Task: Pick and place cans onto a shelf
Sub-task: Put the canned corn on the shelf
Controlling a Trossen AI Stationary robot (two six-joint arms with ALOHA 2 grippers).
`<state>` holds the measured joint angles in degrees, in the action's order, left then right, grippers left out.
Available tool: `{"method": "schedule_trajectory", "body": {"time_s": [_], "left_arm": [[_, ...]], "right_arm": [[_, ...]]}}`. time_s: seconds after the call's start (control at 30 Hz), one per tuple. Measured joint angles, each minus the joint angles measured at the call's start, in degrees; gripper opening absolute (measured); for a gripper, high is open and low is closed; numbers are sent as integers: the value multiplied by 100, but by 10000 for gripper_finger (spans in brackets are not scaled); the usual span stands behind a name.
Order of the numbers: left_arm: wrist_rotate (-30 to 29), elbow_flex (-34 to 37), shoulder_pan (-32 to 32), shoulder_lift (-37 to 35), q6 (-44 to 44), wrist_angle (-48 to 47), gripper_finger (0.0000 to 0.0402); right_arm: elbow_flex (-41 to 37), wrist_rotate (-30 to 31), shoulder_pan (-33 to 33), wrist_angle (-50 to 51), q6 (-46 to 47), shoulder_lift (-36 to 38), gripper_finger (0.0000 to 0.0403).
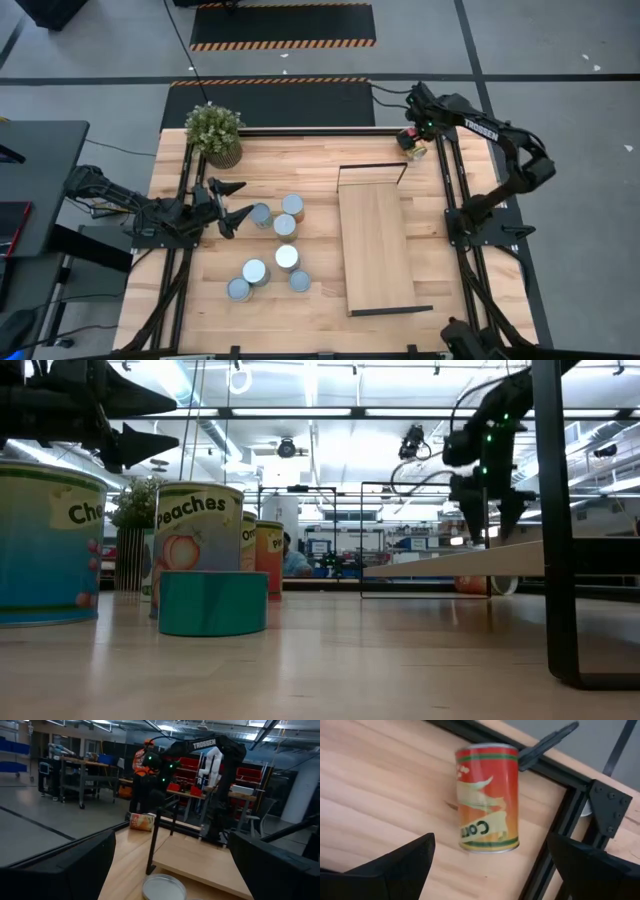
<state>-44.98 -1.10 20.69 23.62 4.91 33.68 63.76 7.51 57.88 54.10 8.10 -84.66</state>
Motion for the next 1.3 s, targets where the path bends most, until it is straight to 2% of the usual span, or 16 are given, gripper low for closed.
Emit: {"method": "schedule_trajectory", "body": {"time_s": [0.23,0.5,0.73,1.1,1.3], "left_arm": [[-1,0,0,0,-69,-1,393],[-1,0,0,0,-125,-3,393],[-1,0,0,0,-118,-2,393],[1,0,0,0,-104,23,393],[1,0,0,0,-105,31,393]], "right_arm": [[-3,-145,90,-13,-501,-730,396],[-3,-21,88,-201,-529,-1259,396],[-1,135,86,-377,-564,-1399,387],[39,195,77,-143,-562,-1418,315],[373,174,75,398,-573,-1368,315]]}}
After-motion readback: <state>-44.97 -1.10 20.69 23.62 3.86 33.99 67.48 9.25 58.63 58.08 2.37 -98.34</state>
